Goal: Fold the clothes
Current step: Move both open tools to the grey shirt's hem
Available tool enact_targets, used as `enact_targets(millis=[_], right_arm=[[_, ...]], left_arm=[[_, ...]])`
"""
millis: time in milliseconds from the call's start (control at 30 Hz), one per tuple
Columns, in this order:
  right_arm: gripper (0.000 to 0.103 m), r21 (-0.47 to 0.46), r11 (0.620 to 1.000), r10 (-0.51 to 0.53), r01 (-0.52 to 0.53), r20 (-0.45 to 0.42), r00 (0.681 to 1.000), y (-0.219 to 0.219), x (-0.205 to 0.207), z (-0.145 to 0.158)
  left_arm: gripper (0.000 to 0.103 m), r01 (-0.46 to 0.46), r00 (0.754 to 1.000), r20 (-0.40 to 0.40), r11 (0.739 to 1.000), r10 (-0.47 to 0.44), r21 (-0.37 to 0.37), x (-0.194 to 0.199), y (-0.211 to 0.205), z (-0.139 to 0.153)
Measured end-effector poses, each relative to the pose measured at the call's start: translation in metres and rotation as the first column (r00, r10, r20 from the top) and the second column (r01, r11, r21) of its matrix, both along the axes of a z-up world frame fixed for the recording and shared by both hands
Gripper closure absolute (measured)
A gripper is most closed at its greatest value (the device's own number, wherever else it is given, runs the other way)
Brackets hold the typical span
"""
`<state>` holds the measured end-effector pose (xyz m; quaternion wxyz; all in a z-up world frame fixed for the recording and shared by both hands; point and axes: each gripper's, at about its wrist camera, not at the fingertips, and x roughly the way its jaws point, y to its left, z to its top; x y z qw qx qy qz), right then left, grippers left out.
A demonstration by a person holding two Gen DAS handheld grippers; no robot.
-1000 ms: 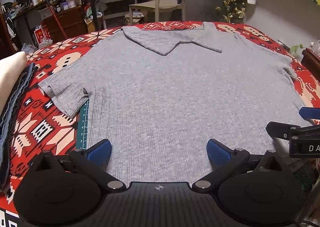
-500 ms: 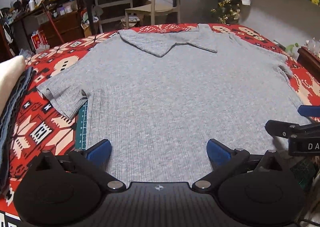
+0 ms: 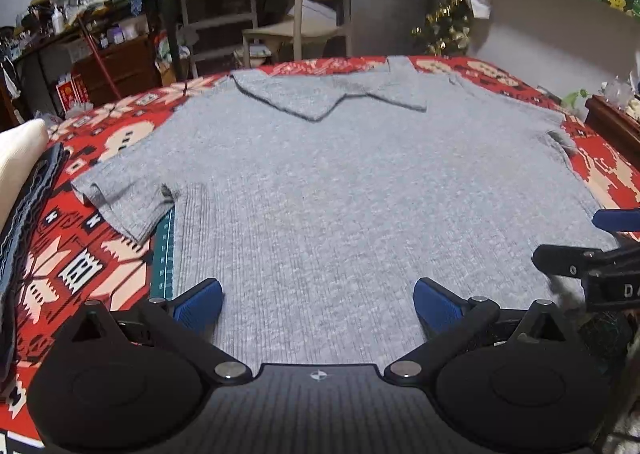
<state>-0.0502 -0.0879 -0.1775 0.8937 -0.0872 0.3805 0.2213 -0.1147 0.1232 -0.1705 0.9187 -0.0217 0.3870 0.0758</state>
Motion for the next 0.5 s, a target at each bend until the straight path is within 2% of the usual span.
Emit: enact_targets(millis=[200, 367, 500], right_arm=[[0.001, -0.042, 0.997, 0.055, -0.060, -0.097, 0.994, -0.007, -0.003, 0.008], [0.001, -0.045, 0.996, 0.064, -0.070, -0.135, 0.989, -0.015, -0.012, 0.010], [0.001, -0.066, 0.994, 0.079, -0.089, -0.143, 0.987, -0.017, -0.022, 0.013]], left_arm=[[0.000, 0.100, 0.994, -0.036, 0.995, -0.100, -0.008, -0.018, 0.005, 0.002], [0.000, 0.120, 0.990, -0.066, 0.993, -0.121, -0.023, -0.035, 0.006, 0.004], [0.000, 0.126, 0.988, -0.090, 0.992, -0.126, 0.002, -0.039, 0.001, 0.007]])
